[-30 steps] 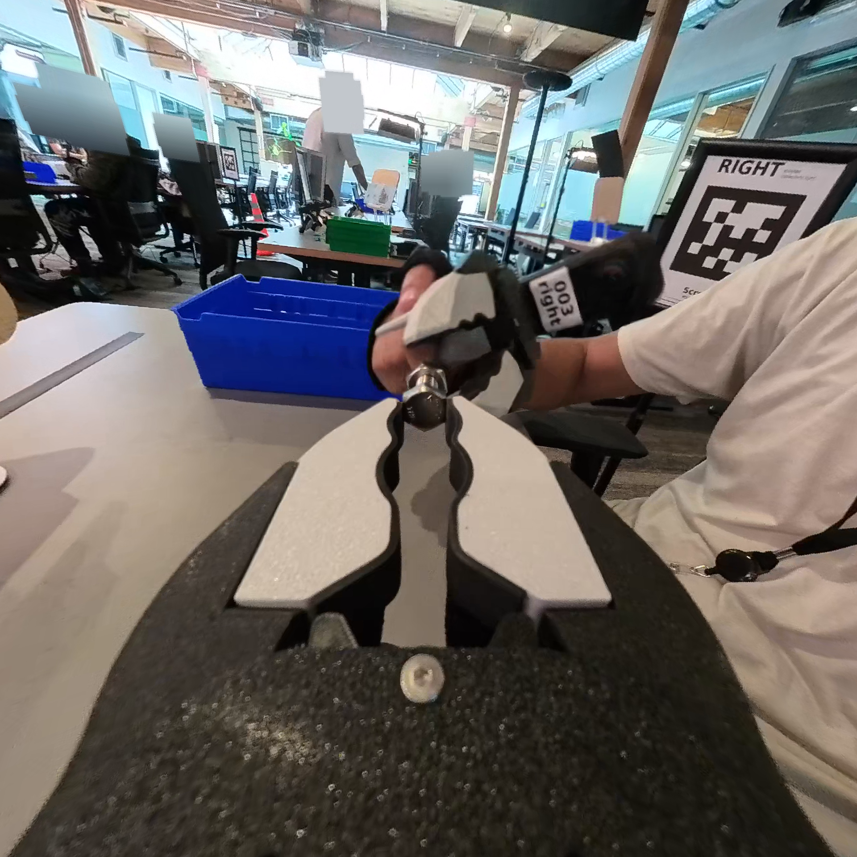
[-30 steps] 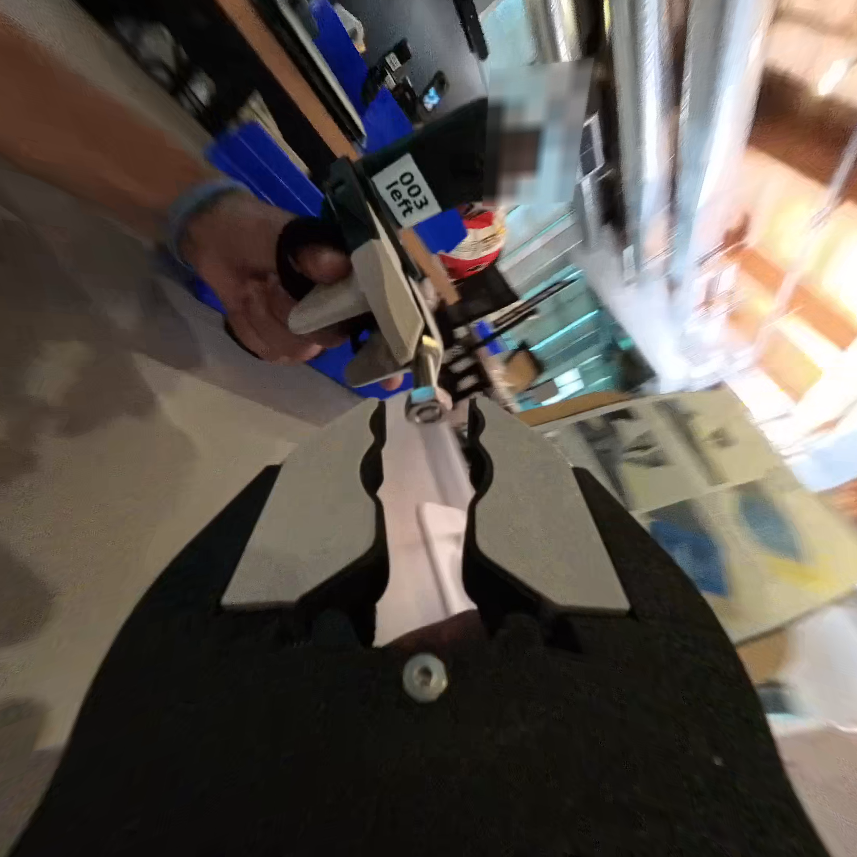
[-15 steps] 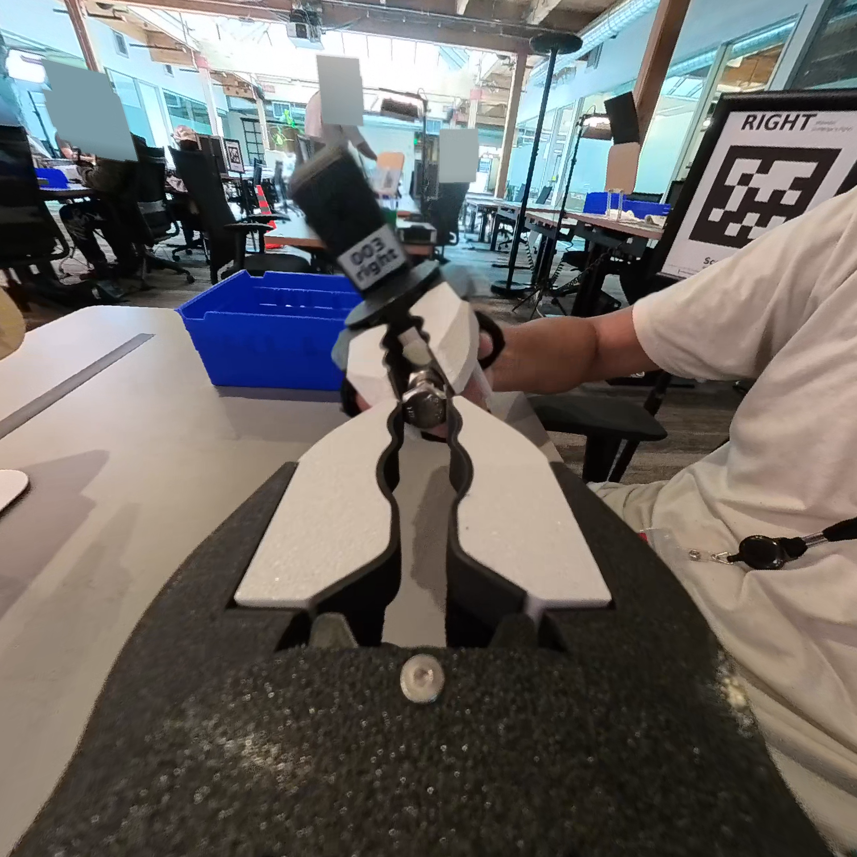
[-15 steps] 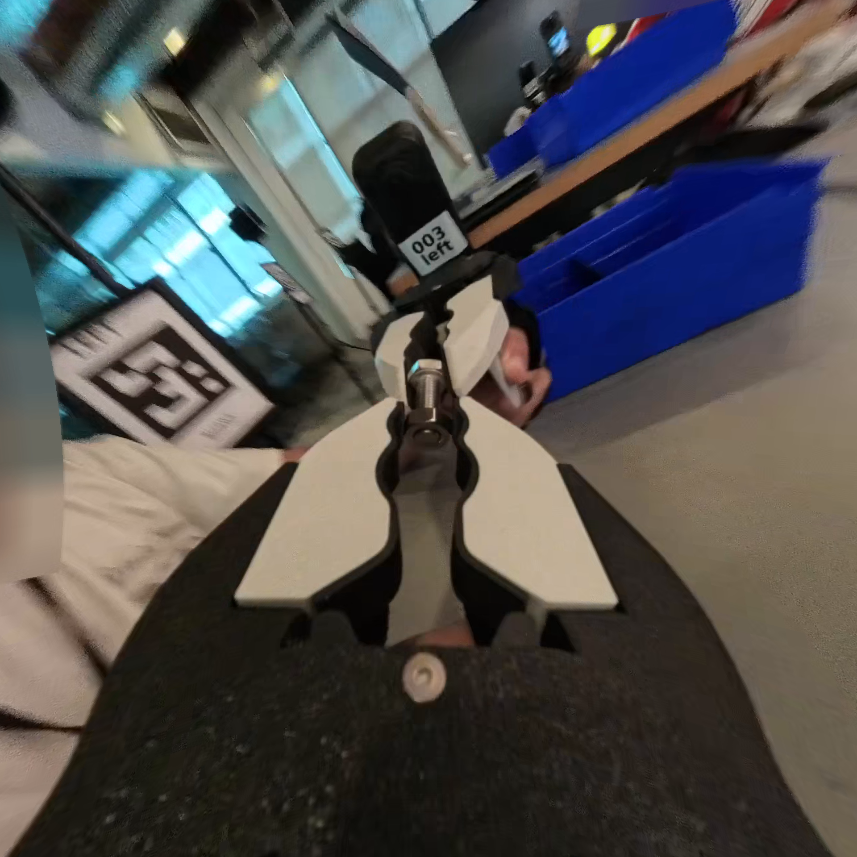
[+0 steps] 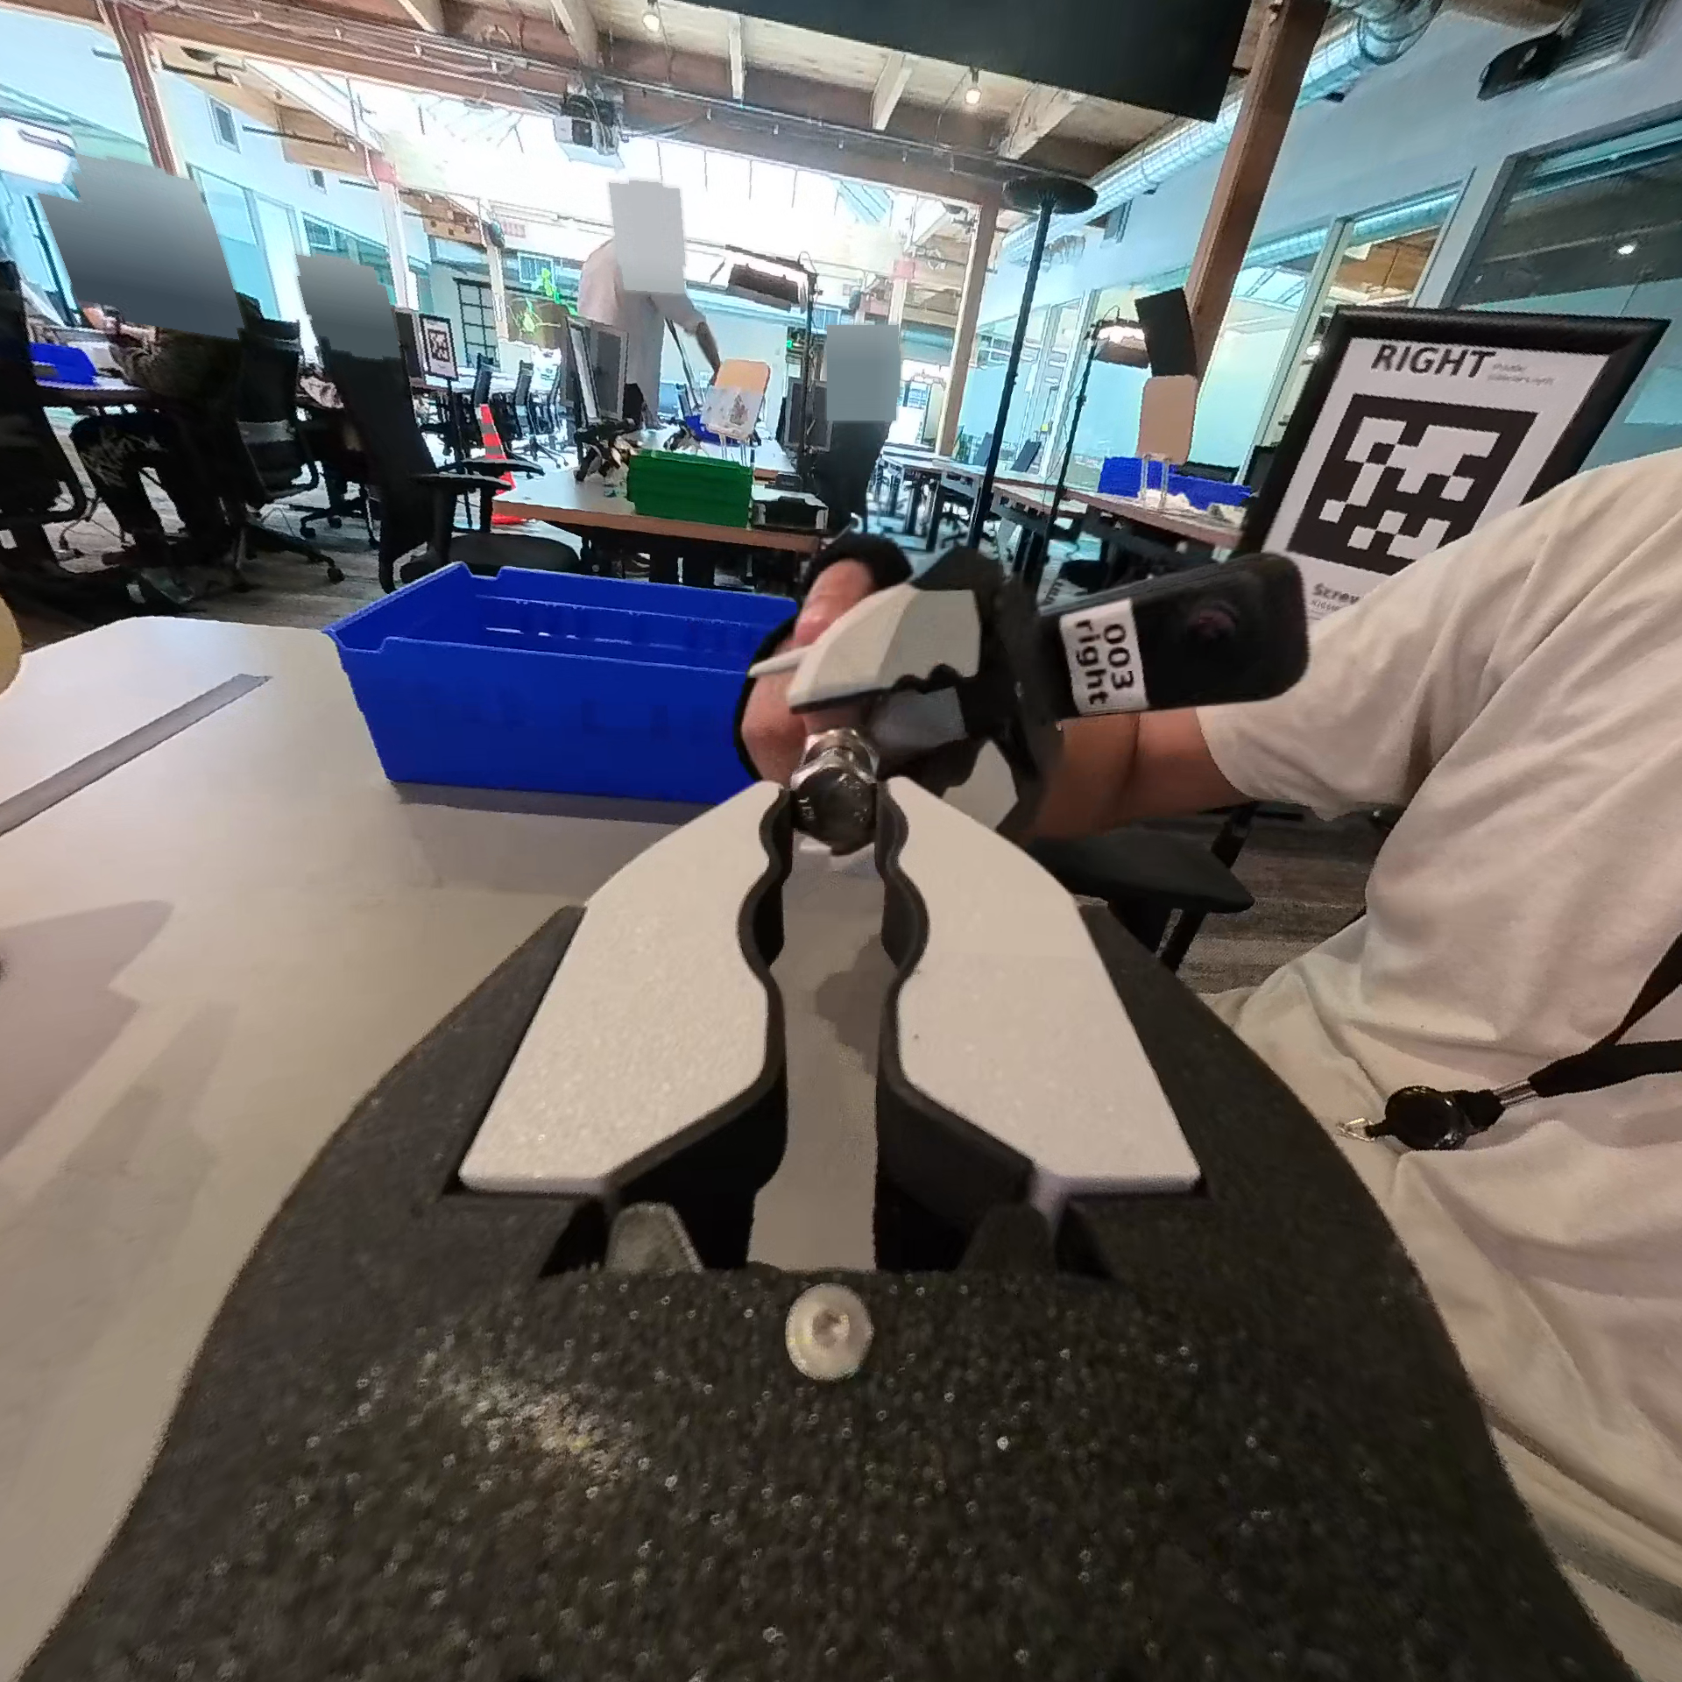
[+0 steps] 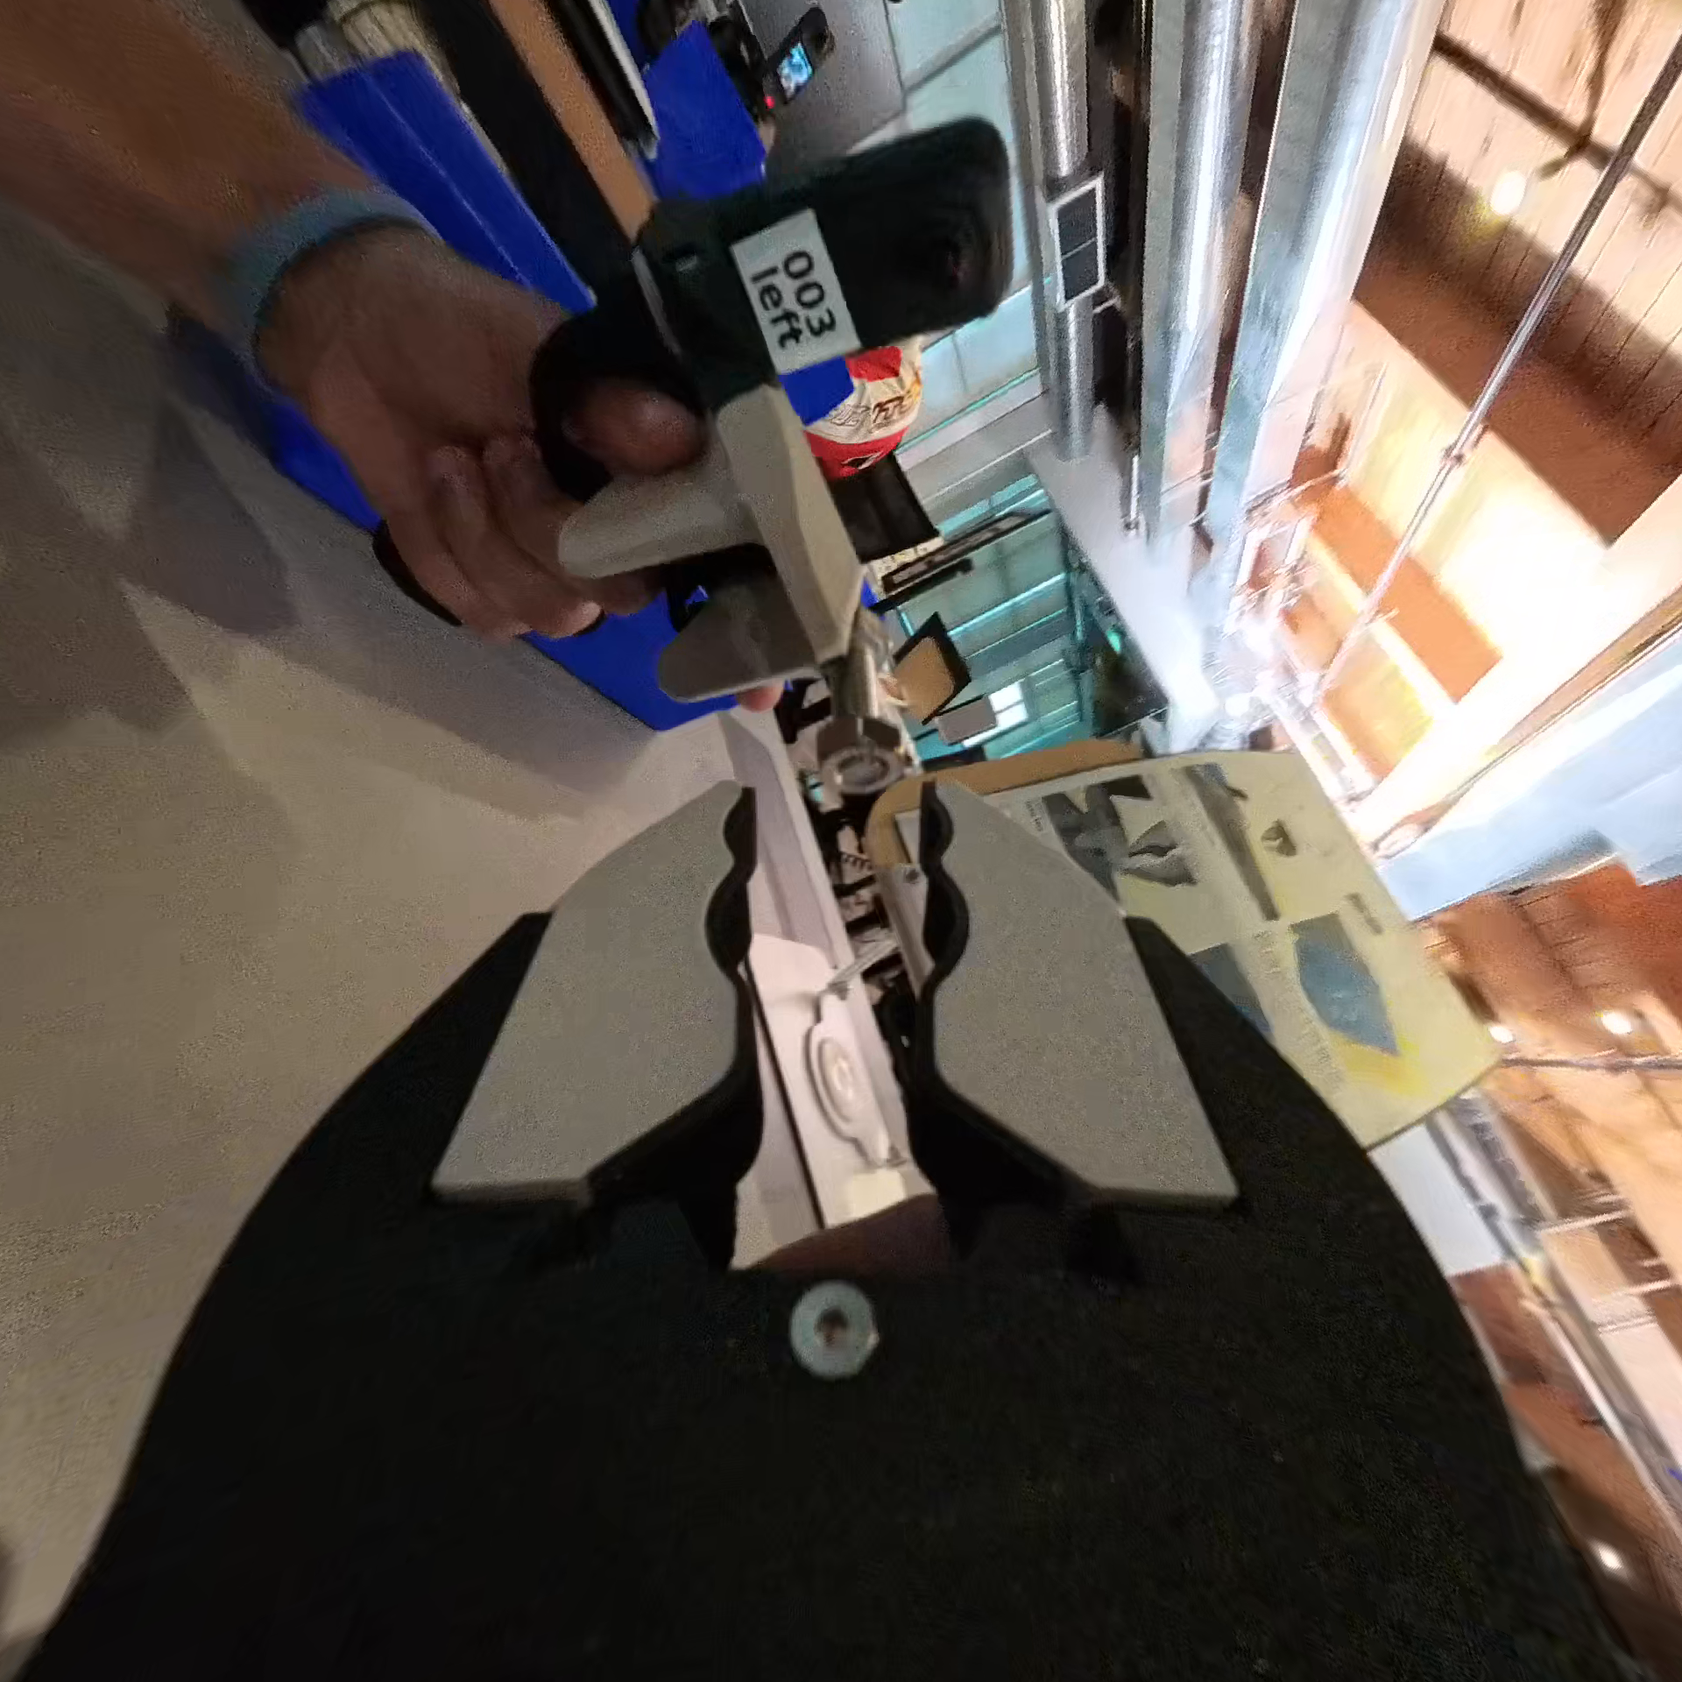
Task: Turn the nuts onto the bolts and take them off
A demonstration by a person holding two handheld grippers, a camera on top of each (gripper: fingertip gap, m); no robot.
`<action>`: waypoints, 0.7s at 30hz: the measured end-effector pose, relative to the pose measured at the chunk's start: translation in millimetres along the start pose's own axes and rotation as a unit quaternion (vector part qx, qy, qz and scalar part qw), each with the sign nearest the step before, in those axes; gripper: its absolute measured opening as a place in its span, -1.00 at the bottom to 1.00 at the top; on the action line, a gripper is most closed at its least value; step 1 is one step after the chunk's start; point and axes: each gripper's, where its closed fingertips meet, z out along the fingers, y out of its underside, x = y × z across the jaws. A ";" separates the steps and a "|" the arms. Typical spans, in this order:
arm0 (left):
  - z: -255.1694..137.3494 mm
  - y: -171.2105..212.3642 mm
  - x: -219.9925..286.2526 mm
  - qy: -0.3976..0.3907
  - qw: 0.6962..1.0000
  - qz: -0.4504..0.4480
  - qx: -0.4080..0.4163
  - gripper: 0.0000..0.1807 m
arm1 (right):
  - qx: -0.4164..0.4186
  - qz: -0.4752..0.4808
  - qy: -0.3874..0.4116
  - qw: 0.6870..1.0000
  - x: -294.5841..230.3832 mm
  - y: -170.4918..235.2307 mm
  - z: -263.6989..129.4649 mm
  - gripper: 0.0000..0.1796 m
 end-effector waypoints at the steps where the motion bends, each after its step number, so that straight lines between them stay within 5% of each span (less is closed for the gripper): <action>1: 0.4 1.4 -0.3 0.000 1.000 0.000 -0.004 -0.82 | 0.004 -0.005 0.003 1.000 0.6 -3.6 0.6 -0.63; 7: 4.6 11.3 -3.3 -0.009 1.000 0.001 -0.028 -0.82 | -0.026 0.009 -0.059 0.998 -7.8 4.5 9.8 -0.79; 10: 4.8 14.3 -6.1 -0.019 0.999 0.009 -0.037 -0.82 | -0.041 0.128 -0.134 0.982 -14.4 8.8 10.4 -0.79; 13: 5.1 11.4 -2.9 -0.014 0.999 0.015 -0.031 -0.82 | -0.024 0.322 -0.220 0.921 -16.6 1.6 7.2 -0.79; 18: 5.4 8.1 0.4 -0.014 0.999 0.025 -0.027 -0.82 | 0.033 0.621 -0.348 0.701 -11.9 -11.4 2.2 -0.79; 19: 5.9 9.7 -1.3 -0.019 0.999 0.025 -0.032 -0.82 | 0.039 0.633 -0.353 0.688 -12.5 -9.3 2.5 -0.79; 21: 6.5 12.4 -2.6 -0.019 0.999 0.022 -0.037 -0.82 | 0.044 0.594 -0.337 0.729 -18.3 -5.4 2.2 -0.78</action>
